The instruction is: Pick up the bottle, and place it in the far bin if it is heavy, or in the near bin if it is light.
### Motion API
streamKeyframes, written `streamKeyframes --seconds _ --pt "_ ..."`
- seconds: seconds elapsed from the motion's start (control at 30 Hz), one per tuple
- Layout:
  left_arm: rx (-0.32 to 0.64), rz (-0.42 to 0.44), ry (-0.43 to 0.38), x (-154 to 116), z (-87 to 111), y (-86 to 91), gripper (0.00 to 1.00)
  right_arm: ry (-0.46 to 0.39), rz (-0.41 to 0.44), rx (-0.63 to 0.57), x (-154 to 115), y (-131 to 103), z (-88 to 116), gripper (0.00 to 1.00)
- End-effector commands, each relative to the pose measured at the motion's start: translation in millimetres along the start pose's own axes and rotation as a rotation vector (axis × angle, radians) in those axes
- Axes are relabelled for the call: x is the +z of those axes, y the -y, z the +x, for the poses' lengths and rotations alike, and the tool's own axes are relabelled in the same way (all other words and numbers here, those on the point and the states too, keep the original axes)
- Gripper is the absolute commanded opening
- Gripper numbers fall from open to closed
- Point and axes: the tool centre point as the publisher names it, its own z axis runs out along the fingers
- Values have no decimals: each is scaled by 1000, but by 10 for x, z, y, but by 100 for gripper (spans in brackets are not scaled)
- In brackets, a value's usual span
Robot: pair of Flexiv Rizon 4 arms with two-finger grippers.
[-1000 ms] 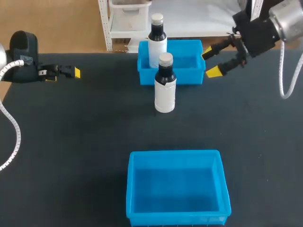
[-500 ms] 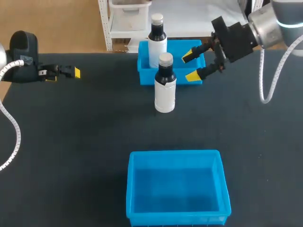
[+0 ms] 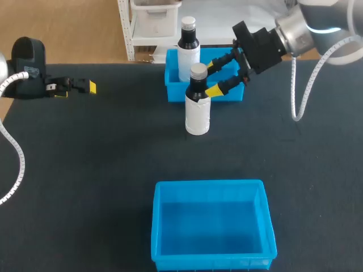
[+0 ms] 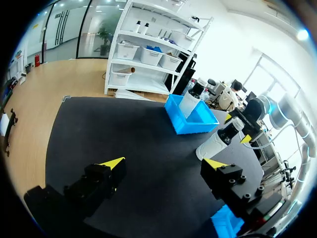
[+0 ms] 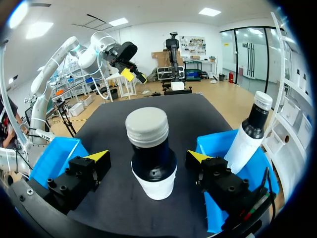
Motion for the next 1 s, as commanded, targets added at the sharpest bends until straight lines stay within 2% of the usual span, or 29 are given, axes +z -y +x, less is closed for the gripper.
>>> streamKeyframes --seconds 0.03,0.67,0.83,0.93,1.0 --pt "0 0 0 0 0 0 100 -11 -2 0 72 17 -38 100" --pt "0 0 0 0 0 0 100 1 -18 2 225 69 -89 99" --pt "0 0 0 0 0 0 100 8 -21 5 260 82 -93 85" --pt "0 0 0 0 0 0 100 11 -23 8 279 94 -86 74" --pt "0 0 0 0 0 0 100 14 -25 9 284 99 -84 60"
